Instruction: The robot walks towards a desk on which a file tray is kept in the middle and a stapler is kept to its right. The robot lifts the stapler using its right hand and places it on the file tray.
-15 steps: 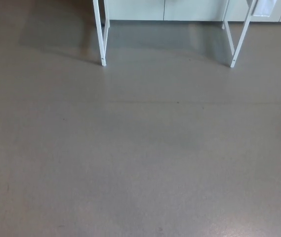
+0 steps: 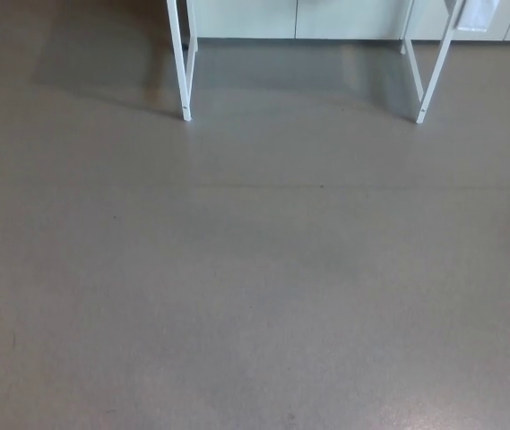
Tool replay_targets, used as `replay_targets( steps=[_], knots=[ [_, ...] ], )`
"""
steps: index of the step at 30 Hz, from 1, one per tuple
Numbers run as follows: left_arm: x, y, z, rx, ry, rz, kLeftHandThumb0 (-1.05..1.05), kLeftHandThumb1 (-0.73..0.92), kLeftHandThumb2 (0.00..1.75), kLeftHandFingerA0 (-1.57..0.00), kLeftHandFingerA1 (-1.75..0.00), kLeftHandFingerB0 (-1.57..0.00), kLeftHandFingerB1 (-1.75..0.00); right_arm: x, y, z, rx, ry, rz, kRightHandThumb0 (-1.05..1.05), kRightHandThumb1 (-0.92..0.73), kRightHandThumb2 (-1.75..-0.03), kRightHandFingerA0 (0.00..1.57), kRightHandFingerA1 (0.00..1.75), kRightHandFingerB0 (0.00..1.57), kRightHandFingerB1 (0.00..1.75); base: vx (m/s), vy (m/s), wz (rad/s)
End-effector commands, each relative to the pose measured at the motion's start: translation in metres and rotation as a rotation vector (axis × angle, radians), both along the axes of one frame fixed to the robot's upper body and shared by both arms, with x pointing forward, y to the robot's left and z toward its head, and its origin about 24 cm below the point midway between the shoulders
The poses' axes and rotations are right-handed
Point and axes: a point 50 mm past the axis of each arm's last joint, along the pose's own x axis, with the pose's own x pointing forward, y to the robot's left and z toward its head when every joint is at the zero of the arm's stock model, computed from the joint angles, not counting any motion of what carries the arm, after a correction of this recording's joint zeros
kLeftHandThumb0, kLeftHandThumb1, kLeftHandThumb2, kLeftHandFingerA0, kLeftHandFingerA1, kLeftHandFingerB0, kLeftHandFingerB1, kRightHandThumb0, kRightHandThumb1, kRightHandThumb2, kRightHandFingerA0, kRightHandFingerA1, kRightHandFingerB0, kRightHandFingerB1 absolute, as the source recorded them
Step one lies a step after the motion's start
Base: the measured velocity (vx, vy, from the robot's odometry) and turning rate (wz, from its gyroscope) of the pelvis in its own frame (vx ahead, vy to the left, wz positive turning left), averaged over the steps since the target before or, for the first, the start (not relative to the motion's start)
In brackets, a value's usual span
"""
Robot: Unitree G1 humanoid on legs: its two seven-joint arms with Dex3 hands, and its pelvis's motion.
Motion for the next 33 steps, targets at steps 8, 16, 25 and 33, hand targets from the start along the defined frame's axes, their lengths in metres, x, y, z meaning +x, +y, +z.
replay_targets(
  steps=[8,16,25,33],
  knots=[
    [0.0016,0.0034,0.0050,-0.061,-0.074,-0.011,-0.66,0.61,0.93,0.00,-0.30,0.00,-0.28,0.0057,-0.0075,0.0142,-0.058,0.002,0.049,-0.76,-0.51,-0.88,0.00,0.40,0.08,0.18,0.00,0.000,0.00],
    [0.0011,0.0019,0.0037,-0.064,-0.055,-0.036,-0.67,0.62,0.95,0.00,-0.28,-0.03,-0.30,0.0063,-0.0085,0.0138,-0.010,-0.018,0.015,-0.70,-0.48,-0.86,0.02,0.34,0.03,0.20,0.00,0.000,0.00],
    [0.0017,0.0016,0.0038,-0.073,-0.045,-0.048,-0.71,0.67,0.97,0.00,-0.28,-0.01,-0.21,0.0097,-0.0118,0.0175,-0.055,0.087,0.072,-0.89,-0.58,-0.93,0.00,0.17,0.00,0.03,0.00,0.000,0.00],
    [0.0017,0.0019,0.0031,-0.082,-0.027,-0.021,-0.74,0.66,0.98,0.00,-0.31,0.00,-0.21,0.0080,-0.0100,0.0170,-0.034,0.049,0.056,-0.76,-0.52,-0.91,0.00,0.25,0.00,0.15,0.00,0.000,0.00]
  ],
)
